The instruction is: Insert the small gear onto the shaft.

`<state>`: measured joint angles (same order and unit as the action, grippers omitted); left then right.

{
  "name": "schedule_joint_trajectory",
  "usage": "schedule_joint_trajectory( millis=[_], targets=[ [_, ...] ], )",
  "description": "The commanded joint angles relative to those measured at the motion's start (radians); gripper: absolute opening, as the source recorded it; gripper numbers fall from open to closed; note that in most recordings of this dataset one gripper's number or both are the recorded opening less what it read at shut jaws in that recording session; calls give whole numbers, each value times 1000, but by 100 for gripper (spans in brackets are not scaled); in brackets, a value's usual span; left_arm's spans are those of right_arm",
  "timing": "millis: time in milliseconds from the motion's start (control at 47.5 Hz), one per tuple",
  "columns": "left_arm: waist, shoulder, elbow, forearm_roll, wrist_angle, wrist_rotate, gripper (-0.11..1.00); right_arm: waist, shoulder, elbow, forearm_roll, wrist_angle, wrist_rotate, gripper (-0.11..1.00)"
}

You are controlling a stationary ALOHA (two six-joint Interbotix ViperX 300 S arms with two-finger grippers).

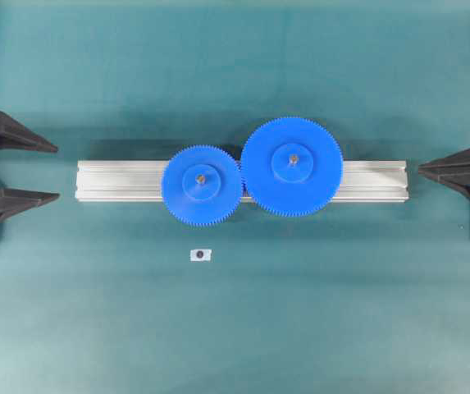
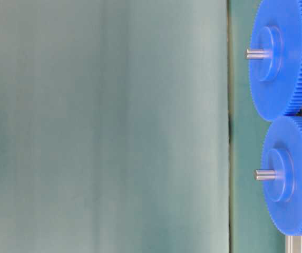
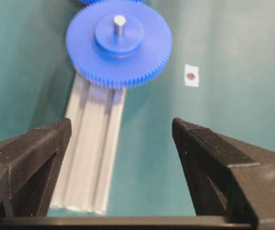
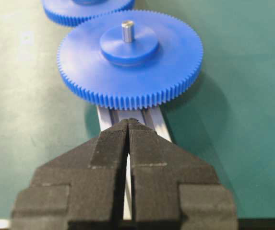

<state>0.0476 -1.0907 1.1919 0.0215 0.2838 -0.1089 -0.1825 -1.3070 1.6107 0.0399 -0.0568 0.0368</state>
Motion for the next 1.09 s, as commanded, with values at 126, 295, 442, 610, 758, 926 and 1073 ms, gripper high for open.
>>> schedule_joint_trajectory(
  millis=[126, 295, 442, 610, 758, 926, 1073],
  targets=[
    [-2, 6, -6, 0, -12, -32, 86, 0, 9, 0, -2, -31, 5, 3],
    [-2, 6, -8, 0, -12, -31, 86, 0, 9, 0, 0, -31, 5, 3],
    [-2, 5, -8, 0, -12, -31, 86, 0, 9, 0, -2, -31, 5, 3],
    [-2, 5, -8, 0, -12, -31, 86, 0, 9, 0, 0, -31, 5, 3],
    [-2, 5, -9, 2, -12, -29, 86, 0, 9, 0, -2, -31, 5, 3],
    [-2, 3, -6, 0, -14, -29, 86, 0, 9, 0, -2, -31, 5, 3],
    [-2, 3, -5, 0, -12, -29, 86, 0, 9, 0, -2, -31, 5, 3]
  ],
)
